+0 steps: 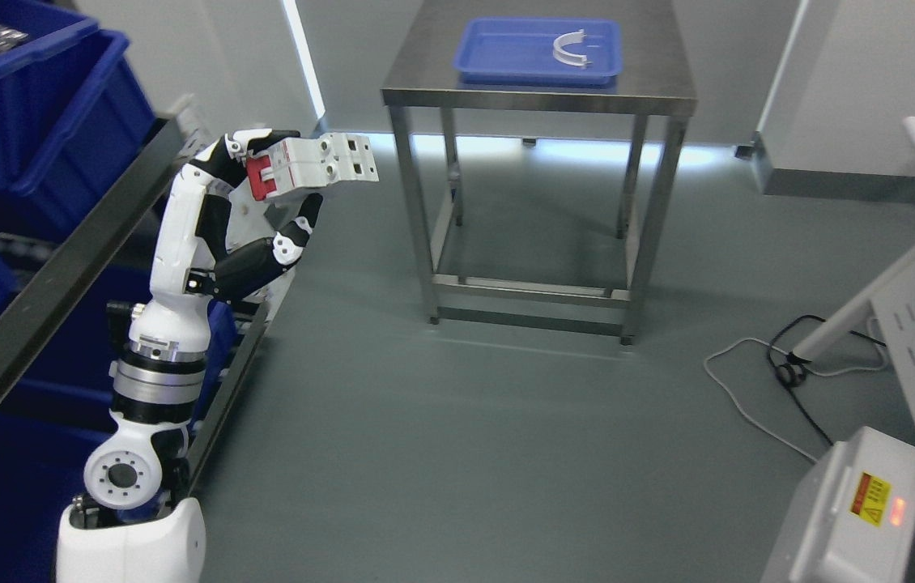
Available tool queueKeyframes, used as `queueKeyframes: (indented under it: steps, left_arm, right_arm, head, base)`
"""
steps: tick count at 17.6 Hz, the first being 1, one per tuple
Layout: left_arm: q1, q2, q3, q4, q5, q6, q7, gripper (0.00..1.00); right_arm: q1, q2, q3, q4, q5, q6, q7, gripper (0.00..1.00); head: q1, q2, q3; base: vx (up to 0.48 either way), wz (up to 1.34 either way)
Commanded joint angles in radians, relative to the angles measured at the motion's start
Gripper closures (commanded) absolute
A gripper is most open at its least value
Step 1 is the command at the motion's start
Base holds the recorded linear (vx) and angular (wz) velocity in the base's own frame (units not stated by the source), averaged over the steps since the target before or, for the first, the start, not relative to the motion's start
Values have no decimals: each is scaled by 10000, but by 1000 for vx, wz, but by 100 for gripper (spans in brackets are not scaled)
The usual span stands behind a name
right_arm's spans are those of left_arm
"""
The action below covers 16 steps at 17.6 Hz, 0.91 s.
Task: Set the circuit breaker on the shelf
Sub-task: 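Carry the breaker in the left hand while turning to the bin shelf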
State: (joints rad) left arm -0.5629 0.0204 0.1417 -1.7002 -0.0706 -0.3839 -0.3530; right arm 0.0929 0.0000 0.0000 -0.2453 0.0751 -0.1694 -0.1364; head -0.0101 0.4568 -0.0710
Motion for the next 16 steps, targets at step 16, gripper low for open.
queueKeyframes:
  steps: [16]
  left_arm:
    - [-2501,2004,-1202,647,-1758,5232,-2480,93]
  right_arm:
    - [-9,-175,199,-1,0,2477,-1,0]
  head:
    - [0,-2,0]
  base:
    - [-50,1067]
